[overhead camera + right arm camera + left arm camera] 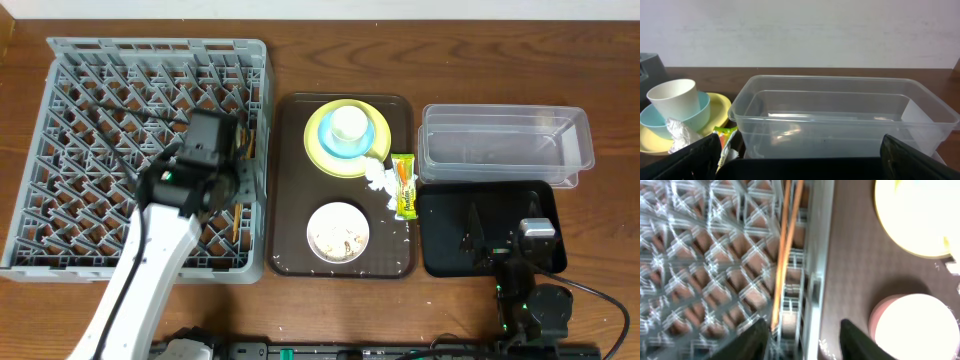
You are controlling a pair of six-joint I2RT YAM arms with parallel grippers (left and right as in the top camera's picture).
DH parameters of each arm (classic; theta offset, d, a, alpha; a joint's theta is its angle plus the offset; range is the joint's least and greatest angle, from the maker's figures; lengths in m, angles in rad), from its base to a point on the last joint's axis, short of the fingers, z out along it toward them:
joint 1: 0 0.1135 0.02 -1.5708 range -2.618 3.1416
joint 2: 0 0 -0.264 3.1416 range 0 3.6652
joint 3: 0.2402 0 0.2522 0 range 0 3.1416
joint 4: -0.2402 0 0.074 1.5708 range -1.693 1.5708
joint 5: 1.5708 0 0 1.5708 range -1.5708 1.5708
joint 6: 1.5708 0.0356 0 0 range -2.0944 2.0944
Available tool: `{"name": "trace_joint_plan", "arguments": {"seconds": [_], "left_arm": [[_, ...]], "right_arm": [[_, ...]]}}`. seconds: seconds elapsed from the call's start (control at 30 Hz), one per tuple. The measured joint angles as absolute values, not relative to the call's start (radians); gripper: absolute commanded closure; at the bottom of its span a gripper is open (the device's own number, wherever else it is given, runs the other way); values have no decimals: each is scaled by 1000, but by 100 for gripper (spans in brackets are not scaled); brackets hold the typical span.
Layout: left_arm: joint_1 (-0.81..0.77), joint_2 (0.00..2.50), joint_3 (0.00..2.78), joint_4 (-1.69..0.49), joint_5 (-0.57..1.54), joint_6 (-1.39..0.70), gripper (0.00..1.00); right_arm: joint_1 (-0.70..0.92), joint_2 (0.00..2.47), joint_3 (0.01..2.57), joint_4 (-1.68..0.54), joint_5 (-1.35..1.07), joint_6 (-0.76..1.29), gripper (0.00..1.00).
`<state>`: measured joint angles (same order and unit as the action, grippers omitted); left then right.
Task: Sort waste into correct bins and load items into the dishwasher
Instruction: 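Carry the second chopstick into the dish rack with the left gripper, then reach the right gripper toward the white rice bowl on the tray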
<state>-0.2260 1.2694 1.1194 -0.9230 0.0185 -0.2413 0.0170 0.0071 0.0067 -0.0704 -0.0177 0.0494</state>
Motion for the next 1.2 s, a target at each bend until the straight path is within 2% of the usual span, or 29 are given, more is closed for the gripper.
{"name": "trace_joint_plan", "arguments": {"seconds": [0.07, 0.2, 0.27, 0.33, 0.53, 0.6, 1.2], "left_arm": [[-226, 1230, 1119, -984, 36, -240, 32], [-226, 1174, 1119, -1136, 54, -244, 29], [-226, 1162, 1119, -1184, 55, -244, 19], [-226, 1160, 1119, -1223, 57, -242, 16], [-226, 1161, 1119, -1259, 73, -260, 13], [-226, 1161, 1119, -1259, 76, -263, 9], [-226, 1161, 1119, -1259, 77, -266, 8]], "right_arm": [[17, 7, 7, -70, -18, 49, 1], [17, 7, 7, -70, -18, 49, 1], [17, 7, 7, -70, -18, 49, 1], [17, 7, 7, -70, -18, 49, 1], [17, 7, 7, -70, -18, 49, 1], [17, 7, 7, -70, -18, 49, 1], [17, 7, 7, -70, -23, 56, 1]]}}
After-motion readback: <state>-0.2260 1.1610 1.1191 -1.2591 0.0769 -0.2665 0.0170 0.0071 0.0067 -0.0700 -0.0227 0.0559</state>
